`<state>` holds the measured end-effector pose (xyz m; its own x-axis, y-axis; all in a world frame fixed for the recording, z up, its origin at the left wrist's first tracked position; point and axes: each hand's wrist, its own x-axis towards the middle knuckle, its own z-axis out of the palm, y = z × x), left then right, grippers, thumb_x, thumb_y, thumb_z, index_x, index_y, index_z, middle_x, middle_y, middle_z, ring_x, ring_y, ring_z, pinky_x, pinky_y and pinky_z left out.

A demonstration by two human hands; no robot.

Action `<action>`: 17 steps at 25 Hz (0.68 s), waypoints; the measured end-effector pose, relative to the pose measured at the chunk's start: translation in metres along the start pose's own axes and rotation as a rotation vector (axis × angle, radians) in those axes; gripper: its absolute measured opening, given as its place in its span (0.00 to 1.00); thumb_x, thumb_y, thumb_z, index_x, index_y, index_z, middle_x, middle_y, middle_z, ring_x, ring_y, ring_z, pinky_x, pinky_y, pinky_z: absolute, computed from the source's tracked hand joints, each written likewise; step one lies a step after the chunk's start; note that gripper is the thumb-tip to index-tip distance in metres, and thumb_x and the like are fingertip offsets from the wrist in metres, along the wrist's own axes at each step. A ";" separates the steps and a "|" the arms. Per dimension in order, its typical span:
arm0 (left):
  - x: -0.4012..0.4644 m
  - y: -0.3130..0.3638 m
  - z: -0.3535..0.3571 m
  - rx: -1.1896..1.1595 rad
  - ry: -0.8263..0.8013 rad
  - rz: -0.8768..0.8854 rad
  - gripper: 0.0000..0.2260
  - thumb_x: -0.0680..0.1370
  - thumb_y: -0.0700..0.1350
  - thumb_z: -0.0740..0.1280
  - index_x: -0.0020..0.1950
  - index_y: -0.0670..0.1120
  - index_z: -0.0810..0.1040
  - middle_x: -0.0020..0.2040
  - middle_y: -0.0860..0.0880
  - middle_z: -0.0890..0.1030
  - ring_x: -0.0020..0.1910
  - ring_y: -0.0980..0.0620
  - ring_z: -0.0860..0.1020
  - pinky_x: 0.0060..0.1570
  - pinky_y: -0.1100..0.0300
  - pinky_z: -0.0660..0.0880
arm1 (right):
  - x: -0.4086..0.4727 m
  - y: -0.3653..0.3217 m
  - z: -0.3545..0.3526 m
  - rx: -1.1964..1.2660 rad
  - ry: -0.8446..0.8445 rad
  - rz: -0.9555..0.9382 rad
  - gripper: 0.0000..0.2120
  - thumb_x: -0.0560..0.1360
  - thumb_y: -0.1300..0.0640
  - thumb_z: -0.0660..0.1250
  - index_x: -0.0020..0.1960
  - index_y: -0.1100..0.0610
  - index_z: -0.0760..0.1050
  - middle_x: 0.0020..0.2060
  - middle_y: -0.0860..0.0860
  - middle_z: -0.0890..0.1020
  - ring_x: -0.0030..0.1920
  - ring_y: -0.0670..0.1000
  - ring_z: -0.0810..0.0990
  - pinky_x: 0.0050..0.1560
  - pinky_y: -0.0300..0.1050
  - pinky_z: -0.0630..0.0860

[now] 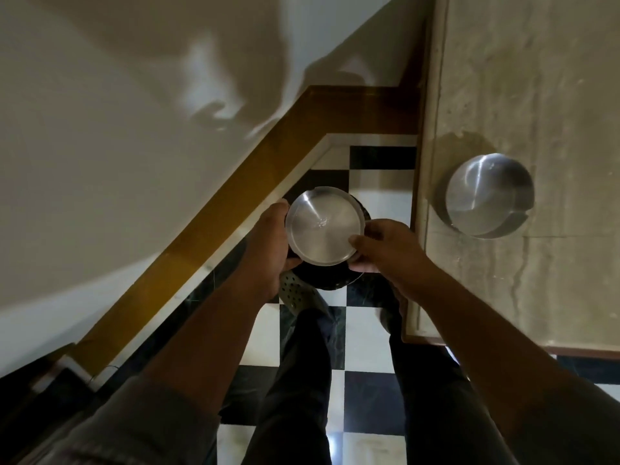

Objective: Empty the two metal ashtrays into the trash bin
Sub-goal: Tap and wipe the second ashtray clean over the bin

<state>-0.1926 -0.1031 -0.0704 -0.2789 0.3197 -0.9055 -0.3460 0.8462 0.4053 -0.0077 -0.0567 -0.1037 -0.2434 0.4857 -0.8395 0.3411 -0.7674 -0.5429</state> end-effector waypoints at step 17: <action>0.092 0.010 0.005 1.154 -0.516 0.284 0.71 0.50 0.66 0.81 0.83 0.55 0.44 0.83 0.46 0.58 0.78 0.42 0.62 0.74 0.43 0.67 | 0.027 0.015 -0.017 -1.358 -0.021 -1.100 0.18 0.68 0.61 0.77 0.57 0.62 0.78 0.52 0.62 0.81 0.47 0.63 0.80 0.41 0.54 0.79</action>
<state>-0.2176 -0.0630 -0.1498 0.2500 0.4556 -0.8544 0.7076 0.5163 0.4824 0.0060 -0.0477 -0.1350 -0.8704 0.4810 -0.1050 0.4729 0.7576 -0.4498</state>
